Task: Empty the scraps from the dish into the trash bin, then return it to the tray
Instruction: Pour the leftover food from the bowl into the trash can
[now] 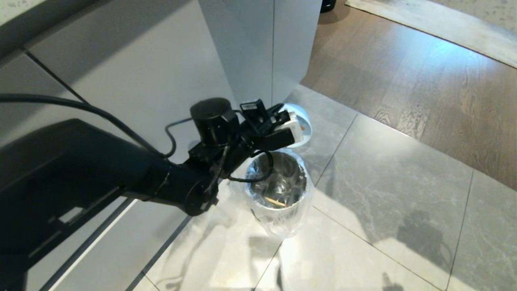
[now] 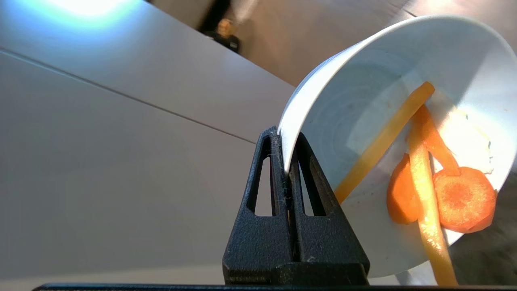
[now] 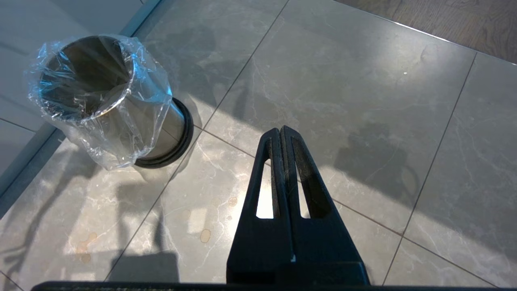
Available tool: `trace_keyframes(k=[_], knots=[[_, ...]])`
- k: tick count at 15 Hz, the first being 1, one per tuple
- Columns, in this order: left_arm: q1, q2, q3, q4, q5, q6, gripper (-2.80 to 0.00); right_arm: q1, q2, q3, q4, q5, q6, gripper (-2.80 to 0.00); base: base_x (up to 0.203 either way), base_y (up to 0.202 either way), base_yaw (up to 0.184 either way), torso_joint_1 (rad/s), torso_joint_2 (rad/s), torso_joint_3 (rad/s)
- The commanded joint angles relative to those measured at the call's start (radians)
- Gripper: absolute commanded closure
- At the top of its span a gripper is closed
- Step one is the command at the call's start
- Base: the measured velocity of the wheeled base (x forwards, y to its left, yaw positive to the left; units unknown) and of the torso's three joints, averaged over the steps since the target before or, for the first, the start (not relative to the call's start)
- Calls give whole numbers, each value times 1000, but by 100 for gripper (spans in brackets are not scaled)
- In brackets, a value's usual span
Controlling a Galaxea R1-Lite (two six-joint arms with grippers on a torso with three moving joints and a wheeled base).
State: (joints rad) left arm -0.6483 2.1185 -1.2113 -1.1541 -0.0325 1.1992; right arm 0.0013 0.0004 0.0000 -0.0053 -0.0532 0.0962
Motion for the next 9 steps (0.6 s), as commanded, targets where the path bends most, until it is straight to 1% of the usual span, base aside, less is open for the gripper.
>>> trace_keyframes(k=[1, 3, 6, 7, 9], knots=[[10, 13, 14, -87, 2, 5, 0, 0, 1, 0, -1, 0, -1, 0, 0, 0, 0, 0, 0, 0], [9, 14, 21, -117, 3, -26, 0, 0, 1, 0, -1, 0, 0, 0, 0, 0, 0, 0, 0, 0], [10, 8, 65, -193, 8, -38, 0, 0, 1, 0, -1, 0, 0, 0, 0, 0, 0, 0, 0, 0], [9, 5, 63, -194, 8, -39, 0, 0, 1, 0, -1, 0, -1, 0, 0, 0, 0, 0, 0, 0], [1, 9, 64, -251, 22, -42, 0, 0, 1, 0, -1, 0, 0, 0, 0, 0, 0, 0, 0, 0]])
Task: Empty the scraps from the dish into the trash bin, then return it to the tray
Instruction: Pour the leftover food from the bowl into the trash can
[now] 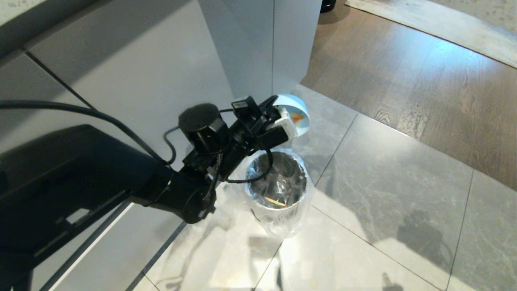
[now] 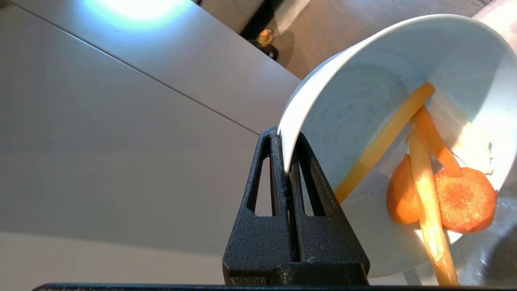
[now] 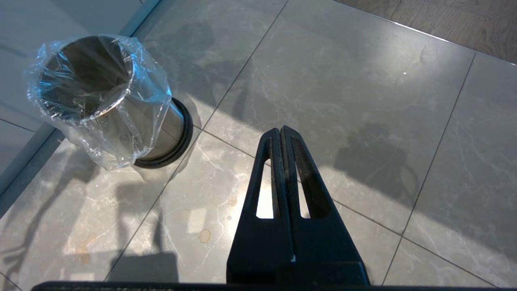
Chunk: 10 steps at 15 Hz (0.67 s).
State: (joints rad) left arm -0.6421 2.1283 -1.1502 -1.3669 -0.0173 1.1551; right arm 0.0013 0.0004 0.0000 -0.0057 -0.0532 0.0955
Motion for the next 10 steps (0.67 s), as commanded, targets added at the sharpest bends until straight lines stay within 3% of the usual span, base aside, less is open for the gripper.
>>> trace_keyframes(k=[1, 3, 10], knots=[[-11, 3, 1, -85, 25, 2, 0, 0, 1, 0, 0, 0, 1, 0, 0, 0, 0, 0, 0, 0], [-27, 33, 33, -190, 80, -8, 0, 0, 0, 0, 0, 0, 1, 0, 0, 0, 0, 0, 0, 0], [-41, 23, 57, -203, 86, -32, 0, 0, 1, 0, 0, 0, 1, 0, 0, 0, 0, 0, 0, 0]])
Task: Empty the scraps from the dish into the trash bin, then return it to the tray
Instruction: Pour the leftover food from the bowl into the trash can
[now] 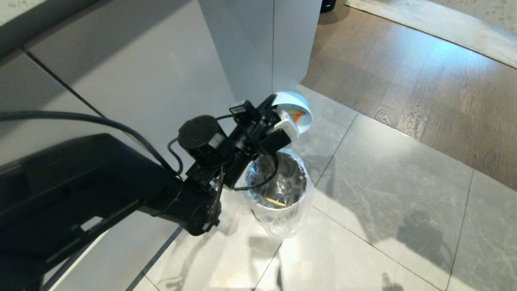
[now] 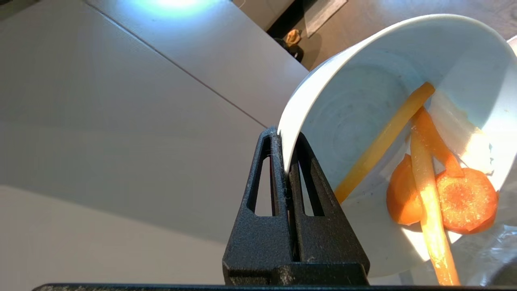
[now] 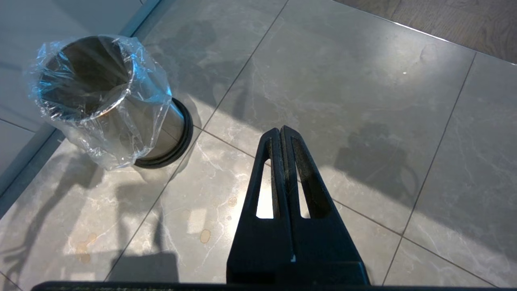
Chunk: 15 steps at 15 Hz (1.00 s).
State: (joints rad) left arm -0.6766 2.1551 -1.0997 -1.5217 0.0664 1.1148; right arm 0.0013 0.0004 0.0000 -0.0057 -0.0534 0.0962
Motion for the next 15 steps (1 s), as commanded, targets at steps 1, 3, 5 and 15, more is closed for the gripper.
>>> trace_keyframes(k=[1, 3, 5, 15], knots=[[-9, -10, -2, -48, 6, 10, 0, 0, 1, 0, 0, 0, -1, 0, 0, 0, 0, 0, 0, 0], [-16, -22, -12, -48, 19, 39, 0, 0, 0, 0, 0, 0, -1, 0, 0, 0, 0, 0, 0, 0], [-12, -32, -32, -48, 18, 115, 0, 0, 1, 0, 0, 0, -1, 0, 0, 0, 0, 0, 0, 0], [5, -61, -61, -48, 90, 208, 0, 0, 1, 0, 0, 0, -1, 0, 0, 0, 0, 0, 0, 0]])
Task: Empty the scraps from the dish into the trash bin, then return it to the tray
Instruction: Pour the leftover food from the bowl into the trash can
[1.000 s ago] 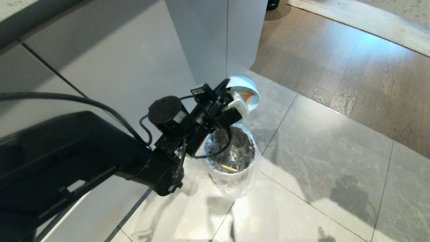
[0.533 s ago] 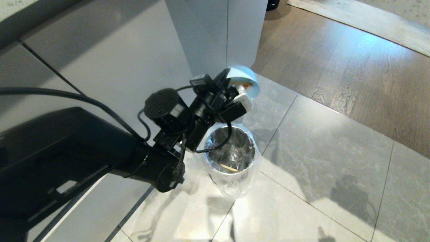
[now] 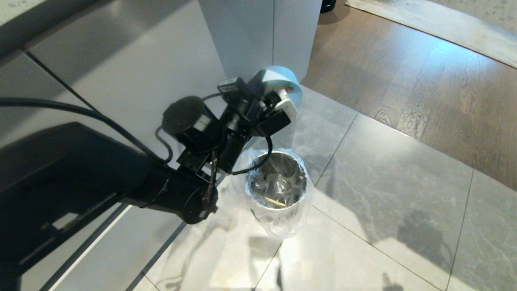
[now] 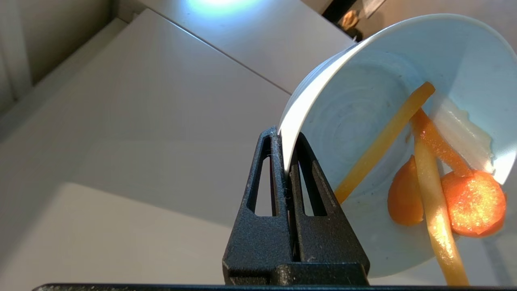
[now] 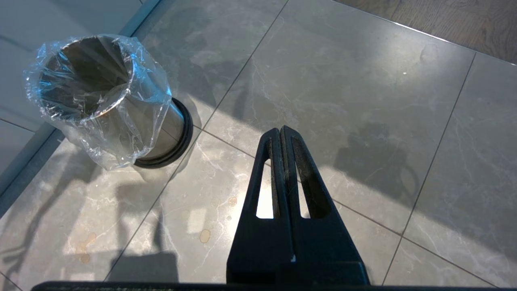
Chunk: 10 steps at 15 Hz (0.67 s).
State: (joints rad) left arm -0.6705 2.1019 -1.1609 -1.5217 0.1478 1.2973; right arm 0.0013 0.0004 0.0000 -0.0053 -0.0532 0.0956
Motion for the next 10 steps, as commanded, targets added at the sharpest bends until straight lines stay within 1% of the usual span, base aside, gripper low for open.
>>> trace_keyframes(k=[1, 4, 5, 6, 8, 10], knots=[[0, -9, 0, -48, 17, 48, 0, 0, 0, 0, -1, 0, 1, 0, 0, 0, 0, 0, 0, 0], [-2, -20, 0, -42, 40, 71, 0, 0, 0, 0, -1, 0, 1, 0, 0, 0, 0, 0, 0, 0], [-9, -30, 0, -9, 62, 75, 0, 0, 0, -1, -1, 0, 0, 0, 0, 0, 0, 0, 0, 0], [-19, -40, -1, 11, 82, 97, 0, 0, 0, 0, -1, 0, 0, 0, 0, 0, 0, 0, 0, 0], [-39, -56, -8, 12, 122, 151, 0, 0, 0, 0, -1, 0, 1, 0, 0, 0, 0, 0, 0, 0], [-64, -66, -10, 12, 156, 178, 0, 0, 1, 0, -1, 0, 0, 0, 0, 0, 0, 0, 0, 0]])
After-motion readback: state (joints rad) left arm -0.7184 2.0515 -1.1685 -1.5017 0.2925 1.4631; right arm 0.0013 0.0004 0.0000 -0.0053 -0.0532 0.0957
